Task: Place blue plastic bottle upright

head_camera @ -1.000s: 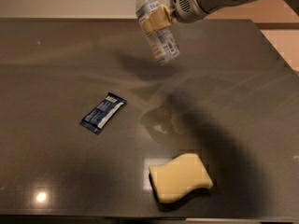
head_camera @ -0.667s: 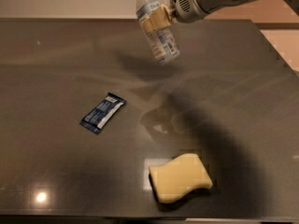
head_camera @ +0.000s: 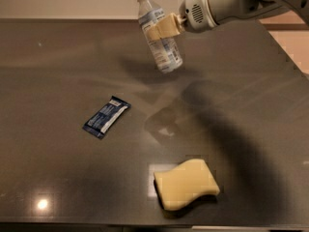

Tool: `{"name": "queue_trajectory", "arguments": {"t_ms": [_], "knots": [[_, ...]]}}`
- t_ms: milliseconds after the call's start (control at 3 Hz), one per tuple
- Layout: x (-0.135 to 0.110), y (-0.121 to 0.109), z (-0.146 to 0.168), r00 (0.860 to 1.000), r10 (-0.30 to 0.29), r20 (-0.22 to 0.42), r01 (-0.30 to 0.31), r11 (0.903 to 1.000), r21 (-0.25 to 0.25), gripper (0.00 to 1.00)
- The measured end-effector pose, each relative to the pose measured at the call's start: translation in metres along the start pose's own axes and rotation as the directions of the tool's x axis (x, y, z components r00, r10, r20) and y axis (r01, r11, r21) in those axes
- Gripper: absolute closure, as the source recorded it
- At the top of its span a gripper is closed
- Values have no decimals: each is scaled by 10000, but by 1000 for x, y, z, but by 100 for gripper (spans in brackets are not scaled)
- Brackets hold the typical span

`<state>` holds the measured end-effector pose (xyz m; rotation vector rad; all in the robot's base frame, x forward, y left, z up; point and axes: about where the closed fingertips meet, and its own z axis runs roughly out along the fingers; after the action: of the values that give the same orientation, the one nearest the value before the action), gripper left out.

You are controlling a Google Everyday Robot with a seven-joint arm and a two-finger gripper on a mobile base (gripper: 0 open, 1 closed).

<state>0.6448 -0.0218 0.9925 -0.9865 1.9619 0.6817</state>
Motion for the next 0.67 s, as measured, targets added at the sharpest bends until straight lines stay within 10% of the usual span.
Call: {"name": "queue_trajectory", "arguments": {"t_ms": [667], "knots": [[25,5,2,9920,-591,1112,783,9811,-1768,100]]}}
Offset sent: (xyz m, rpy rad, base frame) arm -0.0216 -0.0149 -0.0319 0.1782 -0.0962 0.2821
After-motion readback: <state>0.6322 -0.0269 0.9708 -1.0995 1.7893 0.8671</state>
